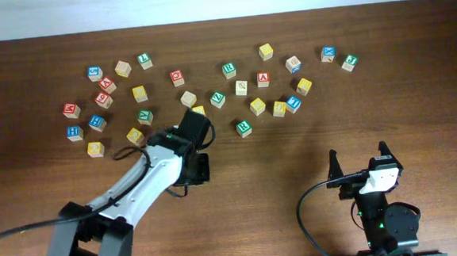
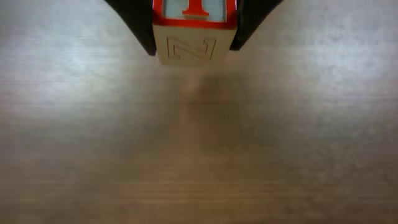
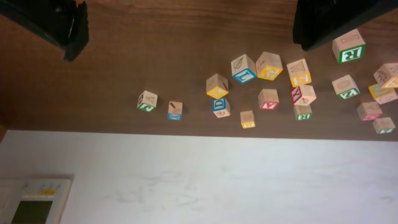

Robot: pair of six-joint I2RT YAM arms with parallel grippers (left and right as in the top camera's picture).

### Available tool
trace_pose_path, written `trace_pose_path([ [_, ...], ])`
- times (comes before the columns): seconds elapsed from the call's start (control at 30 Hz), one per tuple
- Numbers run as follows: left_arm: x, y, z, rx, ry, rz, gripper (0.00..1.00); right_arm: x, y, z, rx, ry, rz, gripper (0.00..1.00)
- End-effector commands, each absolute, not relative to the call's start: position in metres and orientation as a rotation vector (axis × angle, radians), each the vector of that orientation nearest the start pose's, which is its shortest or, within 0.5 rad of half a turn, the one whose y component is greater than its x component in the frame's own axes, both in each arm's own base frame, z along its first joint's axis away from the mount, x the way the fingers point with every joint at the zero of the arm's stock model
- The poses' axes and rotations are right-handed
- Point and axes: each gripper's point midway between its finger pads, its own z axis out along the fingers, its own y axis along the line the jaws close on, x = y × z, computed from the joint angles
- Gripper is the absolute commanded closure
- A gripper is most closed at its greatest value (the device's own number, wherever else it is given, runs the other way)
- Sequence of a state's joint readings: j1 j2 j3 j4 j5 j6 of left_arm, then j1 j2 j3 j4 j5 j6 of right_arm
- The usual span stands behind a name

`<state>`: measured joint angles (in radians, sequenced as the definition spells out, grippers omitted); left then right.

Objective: Spell out ICRA
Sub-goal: 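Carry the I block toward the front and set it down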

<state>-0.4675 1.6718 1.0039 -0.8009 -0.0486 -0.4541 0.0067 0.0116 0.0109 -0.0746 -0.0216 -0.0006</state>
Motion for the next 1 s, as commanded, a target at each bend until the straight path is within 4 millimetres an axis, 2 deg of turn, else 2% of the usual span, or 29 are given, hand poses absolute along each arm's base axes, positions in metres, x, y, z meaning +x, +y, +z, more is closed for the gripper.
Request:
trace_pose_path([
  [0.0,0.268,-0.112,0.006,-0.018,2.989,0.094,0.75,0.246,0.002,0.155,-0.01,1.651,0.006,0.02],
  [0.13,0.261,-0.108,0.0,-0.017,3.002,0.105,0.75,0.246,0.002,0.155,-0.011,1.651,0.006,0.02],
  [0.43,0.289,-0.109,0.005,-0.035,2.878,0.119,0.72,0.246,0.002,0.155,-0.011,1.651,0.006,0.02],
  [0.73,0.285,-0.108,0.004,-0.032,2.893,0.124,0.7,0.246,0.002,0.155,-0.011,1.651,0.006,0.02],
  [0.77,0.285,-0.108,0.004,-0.032,2.893,0.124,0.67,0.246,0.002,0.155,-0.01,1.651,0.006,0.02],
  [0.83,0.286,-0.109,0.006,-0.033,2.891,0.122,0.56,0.246,0.002,0.155,-0.01,1.651,0.006,0.02],
  [0.9,0.289,-0.112,0.016,-0.033,2.892,0.107,0.39,0.246,0.002,0.155,-0.011,1.651,0.006,0.02],
  [0.93,0.291,-0.115,0.023,-0.031,2.891,0.084,0.37,0.246,0.002,0.155,-0.011,1.651,0.006,0.02],
  [0.97,0.295,-0.124,0.037,-0.029,2.884,0.022,0.36,0.246,0.002,0.155,-0.011,1.651,0.006,0.02],
])
